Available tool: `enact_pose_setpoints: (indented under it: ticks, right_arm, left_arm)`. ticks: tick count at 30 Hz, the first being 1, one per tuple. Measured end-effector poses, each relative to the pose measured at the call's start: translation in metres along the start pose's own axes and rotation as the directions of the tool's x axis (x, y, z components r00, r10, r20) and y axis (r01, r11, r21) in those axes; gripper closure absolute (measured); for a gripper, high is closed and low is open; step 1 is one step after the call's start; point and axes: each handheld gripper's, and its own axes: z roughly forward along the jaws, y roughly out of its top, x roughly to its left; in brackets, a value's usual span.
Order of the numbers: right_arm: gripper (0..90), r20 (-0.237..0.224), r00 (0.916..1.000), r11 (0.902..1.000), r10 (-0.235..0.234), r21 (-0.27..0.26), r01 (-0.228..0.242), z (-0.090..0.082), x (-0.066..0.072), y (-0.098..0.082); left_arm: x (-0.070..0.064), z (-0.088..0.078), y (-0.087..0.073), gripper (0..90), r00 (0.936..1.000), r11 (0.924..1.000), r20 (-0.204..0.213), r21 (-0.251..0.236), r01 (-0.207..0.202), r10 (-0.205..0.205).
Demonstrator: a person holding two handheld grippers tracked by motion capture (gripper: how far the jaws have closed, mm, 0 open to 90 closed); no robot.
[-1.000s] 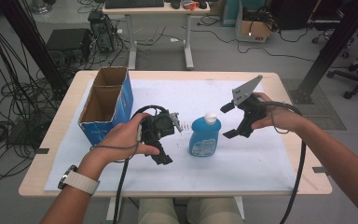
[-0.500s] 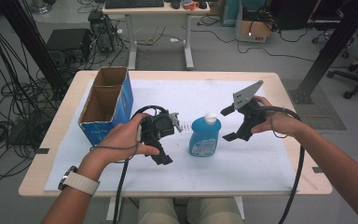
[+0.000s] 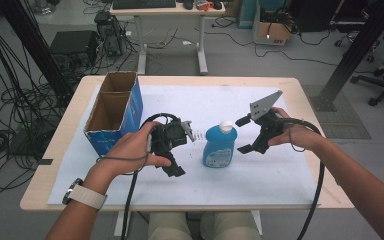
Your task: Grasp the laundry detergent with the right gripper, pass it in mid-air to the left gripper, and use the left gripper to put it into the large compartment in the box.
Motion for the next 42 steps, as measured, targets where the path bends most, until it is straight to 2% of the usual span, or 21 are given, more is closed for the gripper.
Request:
enact_pose_setpoints:
  ticks: [4, 5, 7, 9, 10, 11, 13, 14, 15, 16, 19, 20, 21, 24, 25, 26, 27, 29, 42]
  right_arm:
    - [4.5, -0.007, 0.9999, 0.9998, 0.013, -0.012, -0.013, 0.005, 0.0, -0.004]
    - [4.4, -0.007, 1.0, 0.9998, -0.001, -0.022, 0.001, 0.006, -0.001, -0.004]
    - [4.4, -0.009, 1.0, 0.9993, 0.003, -0.036, -0.003, 0.008, -0.001, -0.006]
    - [4.4, -0.011, 0.9998, 0.9994, 0.017, -0.03, -0.017, 0.009, -0.001, -0.007]
    - [4.5, -0.013, 0.9999, 0.9988, 0.012, -0.046, -0.012, 0.01, -0.001, -0.009]
    - [4.5, -0.011, 0.9995, 0.9988, 0.028, -0.041, -0.028, 0.01, 0.0, -0.009]
    - [4.5, -0.013, 0.9998, 0.9987, 0.017, -0.047, -0.018, 0.012, -0.001, -0.01]
    - [4.6, -0.015, 0.9994, 0.9985, 0.032, -0.044, -0.033, 0.012, 0.001, -0.011]
    - [4.6, -0.015, 0.9998, 0.9986, 0.014, -0.051, -0.015, 0.014, 0.0, -0.012]
    - [4.7, -0.017, 0.9995, 0.9983, 0.026, -0.051, -0.027, 0.013, 0.0, -0.013]
    - [4.8, -0.017, 0.9996, 0.9983, 0.025, -0.053, -0.026, 0.014, 0.0, -0.014]
    - [4.8, -0.022, 0.9997, 0.9984, -0.008, -0.055, 0.007, 0.014, -0.003, -0.013]
    - [4.8, -0.025, 0.9997, 0.999, 0.006, -0.044, -0.007, 0.014, -0.002, -0.014]
    - [5.3, -0.026, 0.9996, 0.9986, 0.01, -0.051, -0.011, 0.014, -0.002, -0.015]
    - [5.2, -0.027, 0.9991, 0.9986, 0.033, -0.04, -0.034, 0.014, -0.001, -0.015]
    - [5.2, -0.027, 0.9991, 0.9986, 0.033, -0.04, -0.034, 0.014, -0.001, -0.015]
    - [5.4, -0.028, 0.9996, 0.9983, 0.005, -0.058, -0.006, 0.016, -0.002, -0.015]
    - [5.6, -0.032, 0.9993, 0.9986, 0.019, -0.049, -0.021, 0.017, -0.001, -0.015]
    - [5.9, -0.034, 0.9991, 0.998, 0.024, -0.058, -0.026, 0.021, -0.001, -0.017]
  left_arm:
    - [0.0, 0.0, 0.0, 12.6, 1.0, 1.0, 0.001, -0.001, 0.004, -0.004]
    - [0.0, 0.0, 0.0, 12.6, 1.0, 1.0, 0.001, -0.002, 0.003, -0.003]
    - [0.0, 0.0, 0.0, 12.6, 1.0, 1.0, 0.0, 0.0, 0.005, -0.005]
    - [0.0, 0.0, -0.001, 12.6, 1.0, 1.0, 0.001, 0.001, 0.006, -0.006]
    - [0.0, 0.0, -0.001, 12.6, 1.0, 1.0, 0.001, 0.001, 0.006, -0.006]
    - [0.0, 0.0, -0.001, 12.6, 1.0, 1.0, 0.002, 0.001, 0.007, -0.007]
    - [0.0, 0.0, -0.001, 12.6, 1.0, 1.0, 0.002, 0.0, 0.008, -0.008]
    - [0.0, 0.0, -0.001, 12.6, 1.0, 1.0, 0.002, 0.001, 0.01, -0.01]
    - [0.0, 0.0, -0.001, 12.6, 1.0, 1.0, 0.002, 0.0, 0.009, -0.009]
    - [0.0, 0.0, -0.001, 12.6, 0.9999, 0.9999, 0.002, 0.001, 0.01, -0.01]
    - [0.0, 0.0, 0.0, 12.6, 1.0, 1.0, 0.003, 0.002, 0.008, -0.008]
    - [0.0, 0.0, 0.0, 12.6, 0.9999, 1.0, 0.003, 0.002, 0.01, -0.01]
    - [0.0, 0.0, 0.0, 12.6, 0.9999, 1.0, 0.003, 0.002, 0.01, -0.01]
    - [0.0, 0.001, -0.001, 12.6, 0.9999, 0.9999, 0.003, 0.002, 0.013, -0.013]
    - [0.0, 0.001, -0.001, 12.6, 0.9999, 0.9999, 0.002, 0.001, 0.013, -0.013]
    - [0.0, 0.001, -0.001, 12.6, 0.9999, 0.9999, 0.002, 0.001, 0.013, -0.013]
    - [0.0, 0.001, -0.001, 12.6, 0.9999, 0.9999, 0.003, 0.0, 0.014, -0.014]
    - [0.0, 0.001, -0.001, 12.6, 0.9999, 0.9999, 0.003, 0.001, 0.013, -0.013]
    - [0.0, 0.002, -0.002, 12.6, 0.9999, 0.9998, 0.002, -0.004, 0.017, -0.017]
